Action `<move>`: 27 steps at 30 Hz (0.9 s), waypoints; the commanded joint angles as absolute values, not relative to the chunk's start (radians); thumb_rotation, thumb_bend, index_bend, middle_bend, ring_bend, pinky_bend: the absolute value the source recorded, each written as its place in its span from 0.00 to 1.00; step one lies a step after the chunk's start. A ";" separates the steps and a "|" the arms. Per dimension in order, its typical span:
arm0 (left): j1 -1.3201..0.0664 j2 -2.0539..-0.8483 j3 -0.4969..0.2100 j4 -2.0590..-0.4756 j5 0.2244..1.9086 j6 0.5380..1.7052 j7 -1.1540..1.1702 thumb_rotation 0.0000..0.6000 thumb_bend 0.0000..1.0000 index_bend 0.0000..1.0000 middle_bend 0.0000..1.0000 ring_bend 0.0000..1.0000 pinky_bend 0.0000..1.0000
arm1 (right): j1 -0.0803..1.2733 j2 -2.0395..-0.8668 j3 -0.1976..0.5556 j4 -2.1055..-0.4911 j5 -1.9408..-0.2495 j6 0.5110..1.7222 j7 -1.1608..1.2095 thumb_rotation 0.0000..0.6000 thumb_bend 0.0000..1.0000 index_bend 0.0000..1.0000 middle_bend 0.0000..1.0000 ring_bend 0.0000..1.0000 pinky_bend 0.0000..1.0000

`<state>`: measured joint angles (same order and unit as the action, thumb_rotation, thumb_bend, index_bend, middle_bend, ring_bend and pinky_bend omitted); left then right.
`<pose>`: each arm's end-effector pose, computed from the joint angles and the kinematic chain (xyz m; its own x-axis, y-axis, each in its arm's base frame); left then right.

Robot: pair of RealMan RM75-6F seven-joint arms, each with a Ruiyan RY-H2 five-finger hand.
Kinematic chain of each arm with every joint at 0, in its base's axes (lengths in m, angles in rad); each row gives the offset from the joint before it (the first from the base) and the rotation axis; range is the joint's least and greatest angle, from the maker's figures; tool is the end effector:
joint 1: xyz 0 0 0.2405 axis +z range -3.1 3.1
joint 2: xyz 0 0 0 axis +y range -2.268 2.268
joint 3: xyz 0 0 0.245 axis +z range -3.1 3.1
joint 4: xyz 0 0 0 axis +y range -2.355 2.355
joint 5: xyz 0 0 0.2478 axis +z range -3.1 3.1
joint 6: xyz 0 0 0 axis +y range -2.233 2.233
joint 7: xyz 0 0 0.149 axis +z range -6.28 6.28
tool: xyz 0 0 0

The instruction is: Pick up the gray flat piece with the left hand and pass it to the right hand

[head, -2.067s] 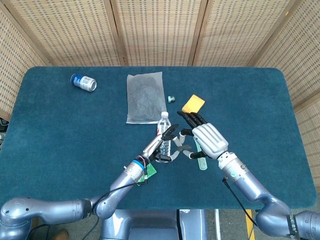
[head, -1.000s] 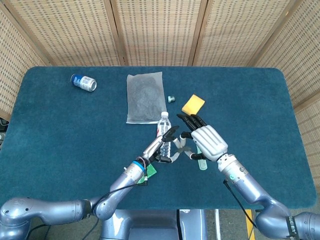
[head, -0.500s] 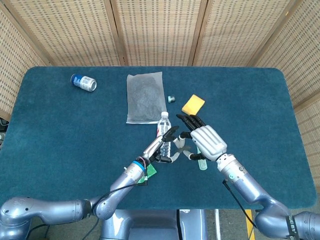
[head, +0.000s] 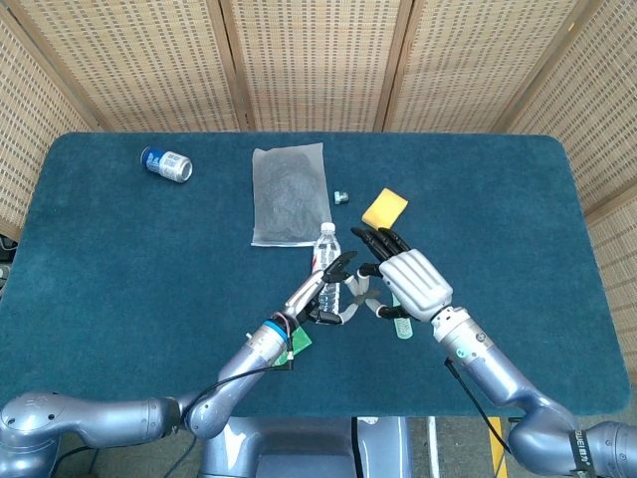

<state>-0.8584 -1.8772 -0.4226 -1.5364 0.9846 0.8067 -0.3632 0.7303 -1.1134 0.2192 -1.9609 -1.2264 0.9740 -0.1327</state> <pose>0.0282 0.3111 -0.1231 -0.5258 0.6490 0.5498 0.7309 0.0140 0.6824 -0.0781 -0.3161 0.0503 0.2928 -0.2691 0.9175 -0.8577 -0.4981 0.1276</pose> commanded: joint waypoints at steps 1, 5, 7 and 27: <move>-0.859 -1.878 -0.423 -1.537 0.984 0.807 -0.363 1.00 0.45 0.78 0.00 0.00 0.00 | 0.730 -1.113 0.219 -1.962 -1.226 0.973 -0.128 1.00 0.49 0.58 0.01 0.00 0.00; -0.860 -1.879 -0.423 -1.535 0.982 0.807 -0.362 1.00 0.45 0.78 0.00 0.00 0.00 | 0.730 -1.112 0.219 -1.961 -1.226 0.971 -0.125 1.00 0.50 0.59 0.02 0.00 0.00; -0.860 -1.880 -0.422 -1.536 0.982 0.807 -0.363 1.00 0.45 0.78 0.00 0.00 0.00 | 0.731 -1.113 0.216 -1.956 -1.230 0.973 -0.134 1.00 0.52 0.61 0.02 0.00 0.00; -0.850 -1.865 -0.414 -1.536 0.997 0.809 -0.369 1.00 0.45 0.78 0.00 0.00 0.00 | 0.717 -1.184 0.160 -1.768 -1.549 1.138 -0.388 1.00 0.72 0.86 0.12 0.00 0.00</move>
